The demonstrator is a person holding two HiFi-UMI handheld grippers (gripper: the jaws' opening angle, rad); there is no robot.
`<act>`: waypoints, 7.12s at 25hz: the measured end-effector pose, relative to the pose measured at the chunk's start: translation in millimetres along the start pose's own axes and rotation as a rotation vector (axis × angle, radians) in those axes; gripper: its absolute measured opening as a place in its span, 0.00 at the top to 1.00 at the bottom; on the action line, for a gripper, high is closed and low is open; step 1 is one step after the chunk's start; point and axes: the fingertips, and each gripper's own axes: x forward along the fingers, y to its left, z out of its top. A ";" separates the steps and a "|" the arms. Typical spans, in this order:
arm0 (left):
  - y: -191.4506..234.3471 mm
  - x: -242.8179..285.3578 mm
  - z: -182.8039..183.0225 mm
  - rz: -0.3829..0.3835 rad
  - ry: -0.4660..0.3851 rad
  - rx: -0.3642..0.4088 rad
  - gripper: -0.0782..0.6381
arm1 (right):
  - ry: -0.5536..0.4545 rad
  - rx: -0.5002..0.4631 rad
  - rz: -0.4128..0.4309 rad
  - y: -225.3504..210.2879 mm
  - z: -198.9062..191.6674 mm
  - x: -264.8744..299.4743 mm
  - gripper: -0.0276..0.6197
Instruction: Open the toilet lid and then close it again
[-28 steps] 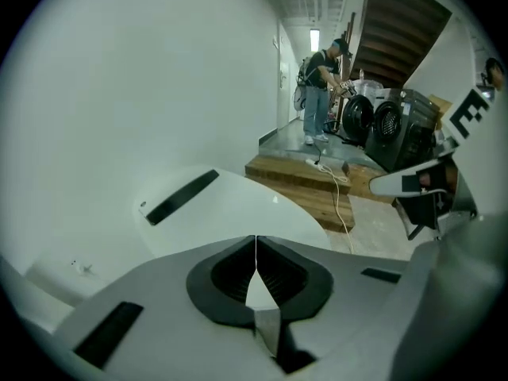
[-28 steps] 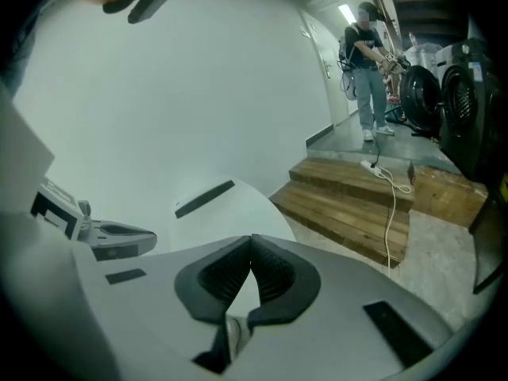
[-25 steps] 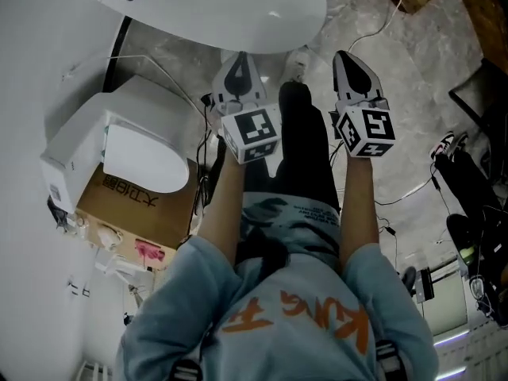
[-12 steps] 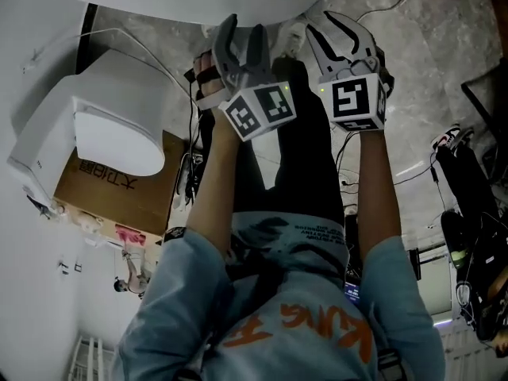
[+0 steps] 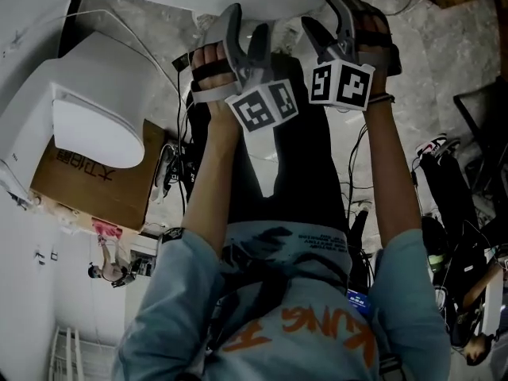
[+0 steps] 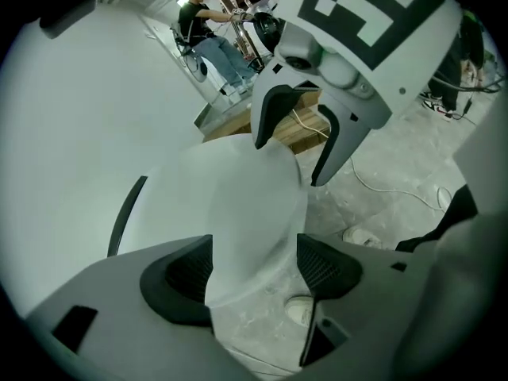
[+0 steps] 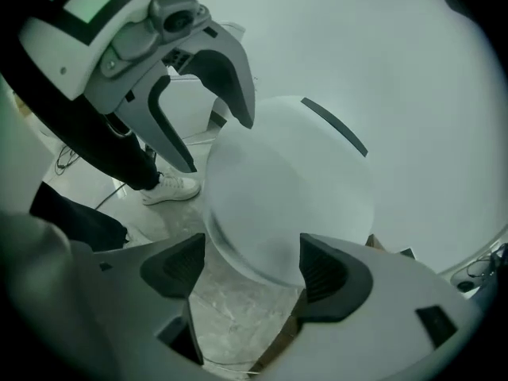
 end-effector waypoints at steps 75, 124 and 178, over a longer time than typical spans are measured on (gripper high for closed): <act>258.9 -277.2 89.0 0.340 -0.266 0.053 0.56 | -0.106 -0.329 -0.351 -218.8 231.2 -299.2 0.62; 681.7 -254.4 25.8 0.639 -0.379 -0.313 0.77 | -0.272 -0.232 -0.673 -544.3 574.4 -201.2 0.86; 500.4 -319.2 93.1 0.566 -0.141 -0.205 0.62 | -0.463 -0.245 -0.384 -400.9 426.4 -318.8 0.77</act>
